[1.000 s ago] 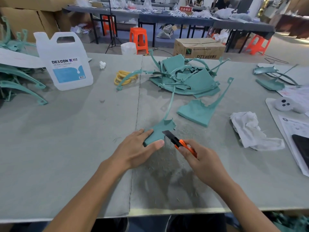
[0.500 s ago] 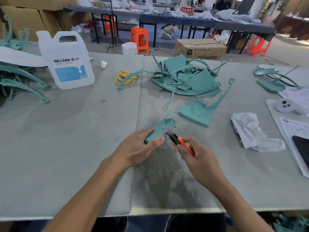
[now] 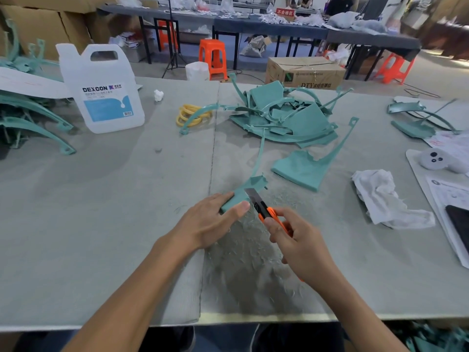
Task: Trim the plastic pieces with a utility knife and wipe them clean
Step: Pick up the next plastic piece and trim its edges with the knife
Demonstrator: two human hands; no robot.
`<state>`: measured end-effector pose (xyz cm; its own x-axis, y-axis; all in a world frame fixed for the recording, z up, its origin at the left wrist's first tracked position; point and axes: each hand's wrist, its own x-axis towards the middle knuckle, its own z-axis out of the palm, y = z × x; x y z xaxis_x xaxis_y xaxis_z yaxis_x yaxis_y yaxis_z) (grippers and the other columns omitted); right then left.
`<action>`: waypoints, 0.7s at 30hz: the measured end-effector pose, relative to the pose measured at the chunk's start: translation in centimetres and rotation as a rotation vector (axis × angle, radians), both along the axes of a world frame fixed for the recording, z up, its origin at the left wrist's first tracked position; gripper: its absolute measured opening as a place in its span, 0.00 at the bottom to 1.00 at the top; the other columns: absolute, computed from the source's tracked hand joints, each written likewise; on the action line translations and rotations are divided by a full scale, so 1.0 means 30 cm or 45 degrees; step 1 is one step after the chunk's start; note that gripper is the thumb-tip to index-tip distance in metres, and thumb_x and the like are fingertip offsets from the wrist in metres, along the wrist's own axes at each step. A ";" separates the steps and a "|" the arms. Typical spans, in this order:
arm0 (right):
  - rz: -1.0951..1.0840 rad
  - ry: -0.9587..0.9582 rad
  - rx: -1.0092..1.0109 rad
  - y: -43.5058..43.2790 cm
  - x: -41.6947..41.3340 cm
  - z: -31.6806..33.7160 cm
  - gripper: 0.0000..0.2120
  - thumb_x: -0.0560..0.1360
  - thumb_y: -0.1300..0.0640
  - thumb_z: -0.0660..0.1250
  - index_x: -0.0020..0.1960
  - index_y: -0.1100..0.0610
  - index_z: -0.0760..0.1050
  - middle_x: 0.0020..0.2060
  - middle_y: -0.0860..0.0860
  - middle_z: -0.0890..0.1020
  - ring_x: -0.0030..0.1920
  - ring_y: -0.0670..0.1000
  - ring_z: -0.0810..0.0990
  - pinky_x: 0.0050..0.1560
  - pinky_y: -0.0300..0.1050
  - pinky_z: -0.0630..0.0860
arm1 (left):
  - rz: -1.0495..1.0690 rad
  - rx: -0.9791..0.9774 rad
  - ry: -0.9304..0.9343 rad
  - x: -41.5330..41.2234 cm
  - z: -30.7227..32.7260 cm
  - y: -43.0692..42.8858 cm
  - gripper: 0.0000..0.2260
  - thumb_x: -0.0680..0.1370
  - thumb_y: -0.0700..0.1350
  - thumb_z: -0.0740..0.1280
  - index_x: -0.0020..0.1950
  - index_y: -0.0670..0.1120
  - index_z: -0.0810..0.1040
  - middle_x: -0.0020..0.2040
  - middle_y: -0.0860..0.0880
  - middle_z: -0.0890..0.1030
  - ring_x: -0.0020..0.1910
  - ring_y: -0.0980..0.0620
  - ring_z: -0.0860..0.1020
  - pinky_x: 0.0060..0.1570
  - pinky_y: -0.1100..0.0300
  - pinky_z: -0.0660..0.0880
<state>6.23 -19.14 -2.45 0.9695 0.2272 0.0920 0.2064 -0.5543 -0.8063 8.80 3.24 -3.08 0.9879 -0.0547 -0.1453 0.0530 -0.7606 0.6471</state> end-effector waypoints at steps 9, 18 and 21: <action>-0.013 0.045 0.051 0.015 -0.001 0.014 0.04 0.79 0.37 0.62 0.52 0.31 0.74 0.38 0.52 0.81 0.34 0.56 0.79 0.38 0.62 0.79 | -0.003 -0.101 0.027 -0.007 0.034 -0.001 0.44 0.67 0.80 0.46 0.78 0.59 0.65 0.74 0.56 0.72 0.56 0.64 0.69 0.55 0.59 0.64; -0.124 0.003 -0.069 0.009 0.043 -0.016 0.07 0.80 0.36 0.61 0.55 0.33 0.74 0.35 0.50 0.81 0.32 0.51 0.78 0.38 0.58 0.80 | -0.025 -0.052 0.000 -0.004 0.024 -0.005 0.46 0.67 0.80 0.46 0.78 0.57 0.64 0.75 0.55 0.70 0.68 0.56 0.70 0.58 0.59 0.66; -0.269 -0.077 -0.251 -0.027 0.101 -0.012 0.11 0.82 0.39 0.60 0.59 0.41 0.75 0.31 0.47 0.78 0.34 0.49 0.78 0.37 0.51 0.75 | -0.052 0.002 -0.012 -0.008 0.018 -0.015 0.45 0.68 0.79 0.46 0.79 0.56 0.63 0.75 0.56 0.69 0.71 0.54 0.69 0.66 0.54 0.67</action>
